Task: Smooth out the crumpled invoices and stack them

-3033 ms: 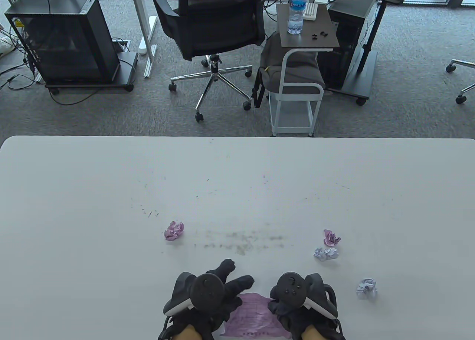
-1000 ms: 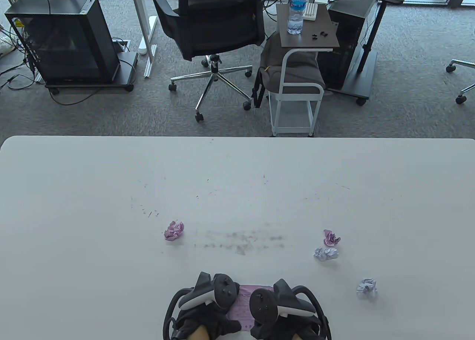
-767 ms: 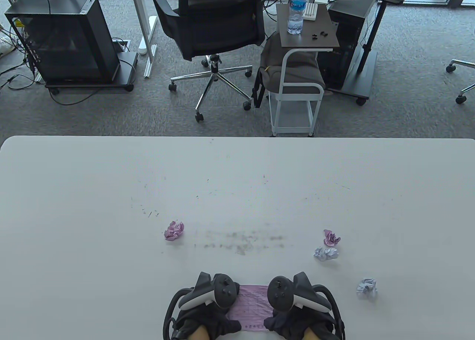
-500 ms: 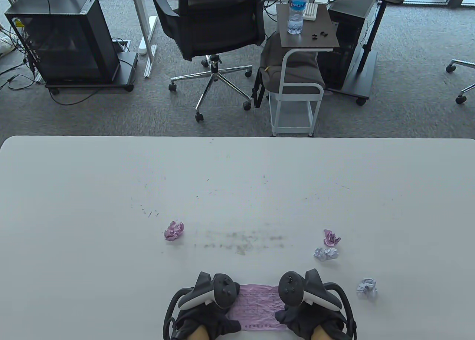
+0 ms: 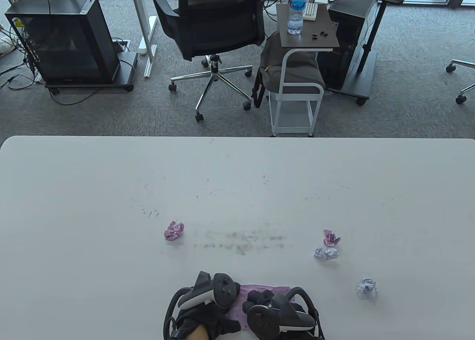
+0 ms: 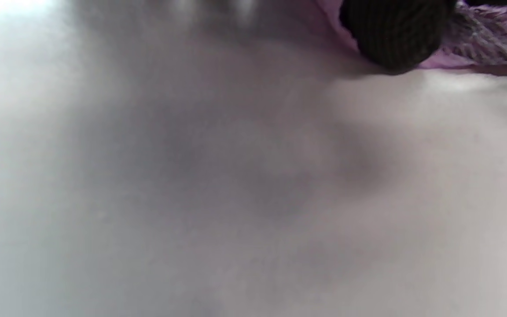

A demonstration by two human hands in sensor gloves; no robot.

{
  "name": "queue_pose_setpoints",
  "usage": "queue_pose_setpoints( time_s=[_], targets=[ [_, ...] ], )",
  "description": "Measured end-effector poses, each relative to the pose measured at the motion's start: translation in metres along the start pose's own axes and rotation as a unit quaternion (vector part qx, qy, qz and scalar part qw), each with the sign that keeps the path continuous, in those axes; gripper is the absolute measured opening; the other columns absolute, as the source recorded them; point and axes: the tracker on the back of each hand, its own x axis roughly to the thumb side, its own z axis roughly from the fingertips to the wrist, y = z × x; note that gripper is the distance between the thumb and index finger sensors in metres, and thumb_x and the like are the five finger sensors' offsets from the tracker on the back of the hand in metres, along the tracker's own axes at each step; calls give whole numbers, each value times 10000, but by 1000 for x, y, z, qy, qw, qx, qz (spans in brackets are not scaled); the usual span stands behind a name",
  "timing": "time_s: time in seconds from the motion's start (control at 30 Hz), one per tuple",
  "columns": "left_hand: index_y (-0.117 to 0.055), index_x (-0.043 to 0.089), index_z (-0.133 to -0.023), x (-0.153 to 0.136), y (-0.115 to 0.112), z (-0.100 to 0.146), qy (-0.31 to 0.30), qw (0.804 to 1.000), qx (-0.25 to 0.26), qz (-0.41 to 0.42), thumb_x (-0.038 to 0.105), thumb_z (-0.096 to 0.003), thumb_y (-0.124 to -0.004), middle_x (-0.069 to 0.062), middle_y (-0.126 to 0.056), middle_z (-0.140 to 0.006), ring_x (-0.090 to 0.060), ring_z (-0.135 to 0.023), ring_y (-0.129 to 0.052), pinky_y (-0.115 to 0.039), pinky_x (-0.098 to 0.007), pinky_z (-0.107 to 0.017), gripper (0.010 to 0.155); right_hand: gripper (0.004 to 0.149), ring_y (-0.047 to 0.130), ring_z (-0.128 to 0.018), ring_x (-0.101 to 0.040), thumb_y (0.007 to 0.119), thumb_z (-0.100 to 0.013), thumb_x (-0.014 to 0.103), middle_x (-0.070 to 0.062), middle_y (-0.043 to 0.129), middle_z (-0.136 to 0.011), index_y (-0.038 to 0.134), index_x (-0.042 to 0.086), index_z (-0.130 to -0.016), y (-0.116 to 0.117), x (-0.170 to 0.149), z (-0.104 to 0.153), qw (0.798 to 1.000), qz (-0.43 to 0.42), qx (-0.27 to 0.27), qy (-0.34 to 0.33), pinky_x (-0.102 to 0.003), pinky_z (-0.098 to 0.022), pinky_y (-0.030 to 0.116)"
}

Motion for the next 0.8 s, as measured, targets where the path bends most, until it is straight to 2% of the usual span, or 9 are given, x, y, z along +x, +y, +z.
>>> queue_pose_setpoints(
  time_s=[0.03,0.17,0.37,0.5,0.67,0.8],
  targets=[
    [-122,303,-1086,0,0,0,1,1000,-1,1,517,-531,-759,-100,119,-1040,-531,-934,117,-180,-701,-632,873,470,660,-850,-363,706,-565,372,-169,540,-1049,585,174,-974,3,-1,-1,1000,6,22,18,-536,-531,734],
    [-117,298,-1086,1,0,0,2,1000,-3,3,514,-531,-761,-101,122,-1038,-531,-931,121,-178,-703,-630,877,509,641,-857,-344,700,-572,393,-167,522,-1058,552,186,-1013,0,-11,-1,996,-34,34,79,-517,-535,720],
    [-118,300,-1085,1,0,0,2,1000,-2,7,515,-528,-764,-92,124,-1037,-524,-931,126,-172,-697,-630,879,488,677,-828,-352,703,-578,379,-167,561,-1040,575,171,-1000,-4,-30,4,985,-43,37,165,-527,-486,777],
    [-114,302,-1084,1,0,0,3,1000,-3,10,515,-528,-763,-89,127,-1036,-519,-931,131,-168,-695,-630,880,460,708,-808,-379,708,-579,353,-185,592,-1024,610,144,-976,-6,-47,12,968,-43,35,244,-551,-463,797],
    [-115,303,-1084,1,0,0,3,1000,-2,11,513,-528,-764,-89,126,-1036,-520,-930,132,-168,-696,-629,881,459,733,-799,-396,712,-578,347,-203,609,-1016,620,122,-967,-7,-62,21,956,-34,37,287,-550,-456,806],
    [-118,297,-1088,0,-1,0,-1,1000,1,14,510,-529,-767,-92,126,-1037,-521,-928,133,-164,-697,-625,882,463,750,-801,-384,712,-574,362,-207,625,-1017,648,124,-966,-9,-74,30,961,-63,12,271,-537,-462,812]
  ],
)
